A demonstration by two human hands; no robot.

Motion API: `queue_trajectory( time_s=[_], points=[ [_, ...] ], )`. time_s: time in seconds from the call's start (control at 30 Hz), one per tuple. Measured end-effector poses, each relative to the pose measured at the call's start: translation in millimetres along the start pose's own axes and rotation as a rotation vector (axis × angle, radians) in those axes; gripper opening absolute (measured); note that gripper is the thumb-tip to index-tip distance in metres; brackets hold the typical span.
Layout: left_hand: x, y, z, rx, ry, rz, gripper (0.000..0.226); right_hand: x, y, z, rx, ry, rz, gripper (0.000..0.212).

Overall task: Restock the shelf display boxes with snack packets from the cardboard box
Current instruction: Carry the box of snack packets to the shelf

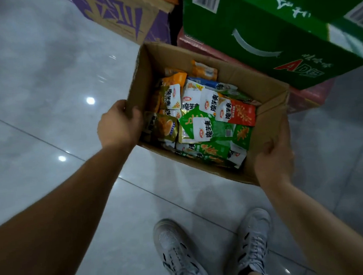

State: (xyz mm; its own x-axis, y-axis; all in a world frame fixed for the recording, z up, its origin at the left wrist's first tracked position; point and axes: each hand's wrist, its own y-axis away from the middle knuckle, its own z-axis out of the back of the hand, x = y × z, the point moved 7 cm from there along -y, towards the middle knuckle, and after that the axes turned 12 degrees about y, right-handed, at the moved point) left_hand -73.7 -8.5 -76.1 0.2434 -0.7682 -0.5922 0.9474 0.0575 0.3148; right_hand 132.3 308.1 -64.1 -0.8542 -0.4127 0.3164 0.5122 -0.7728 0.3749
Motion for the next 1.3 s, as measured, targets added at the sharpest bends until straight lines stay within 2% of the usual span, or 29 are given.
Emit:
queue_trajectory(
  time_s=[0.2,0.33,0.47,0.6,0.77,0.87,1.0,1.3],
  points=[
    [42,56,41,-0.051,0.071,0.175,0.027,23,24,18,0.086,0.019,0.132,0.07],
    [67,105,92,-0.129,0.123,0.311,0.027,59,55,39,0.101,0.082,0.299,0.064],
    [88,160,157,-0.232,0.213,0.445,0.029,112,90,58,0.138,0.161,0.466,0.059],
    [106,218,225,-0.353,0.333,0.602,0.025,177,139,78,0.246,0.205,0.573,0.058],
    [124,280,307,-0.492,0.454,0.699,0.012,261,213,93,0.294,0.252,0.77,0.057],
    [137,317,346,-0.592,0.509,0.765,0.014,302,258,90,0.345,0.299,0.886,0.057],
    [159,371,375,-0.729,0.571,0.884,0.03,346,318,79,0.388,0.357,1.043,0.057],
    [183,508,369,-1.014,0.627,1.201,0.038,394,450,38,0.595,0.496,1.39,0.055]
  ],
)
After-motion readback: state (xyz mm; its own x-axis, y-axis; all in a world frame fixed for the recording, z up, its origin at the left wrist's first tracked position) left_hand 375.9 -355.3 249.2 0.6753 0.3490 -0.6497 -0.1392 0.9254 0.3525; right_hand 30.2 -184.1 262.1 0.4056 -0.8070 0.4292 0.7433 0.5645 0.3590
